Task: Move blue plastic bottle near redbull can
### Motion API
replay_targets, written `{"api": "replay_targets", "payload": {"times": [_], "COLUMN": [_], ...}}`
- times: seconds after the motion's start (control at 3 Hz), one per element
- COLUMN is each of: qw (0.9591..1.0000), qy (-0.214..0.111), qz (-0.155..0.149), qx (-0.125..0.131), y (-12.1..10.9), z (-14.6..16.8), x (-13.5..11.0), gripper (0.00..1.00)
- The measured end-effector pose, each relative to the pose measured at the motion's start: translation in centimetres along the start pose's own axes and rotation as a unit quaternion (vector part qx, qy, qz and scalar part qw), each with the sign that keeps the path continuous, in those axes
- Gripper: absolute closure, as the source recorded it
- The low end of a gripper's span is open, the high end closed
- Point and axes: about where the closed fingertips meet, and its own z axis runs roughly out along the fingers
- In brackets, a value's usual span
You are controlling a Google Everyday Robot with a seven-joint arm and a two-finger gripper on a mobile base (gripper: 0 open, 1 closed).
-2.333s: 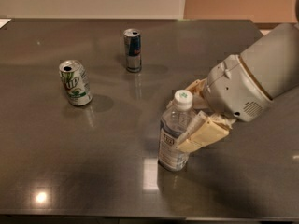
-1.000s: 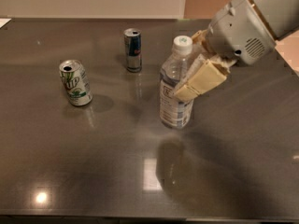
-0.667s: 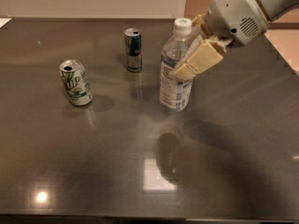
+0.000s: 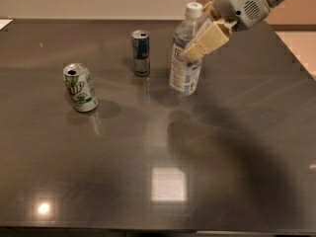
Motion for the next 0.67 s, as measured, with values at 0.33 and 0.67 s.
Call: {"api": "replay_targets", "payload": {"times": [0.33,0.67], "qw": [0.9998,0.9989], "qy": [-0.004,-0.004], "qz": [0.016,0.029], "qx": [0.013,0.036], "y": [-3.5,-6.3], "z": [1.1,2.0], "x": [1.2,1.9], "gripper": [1.00,1.00]}}
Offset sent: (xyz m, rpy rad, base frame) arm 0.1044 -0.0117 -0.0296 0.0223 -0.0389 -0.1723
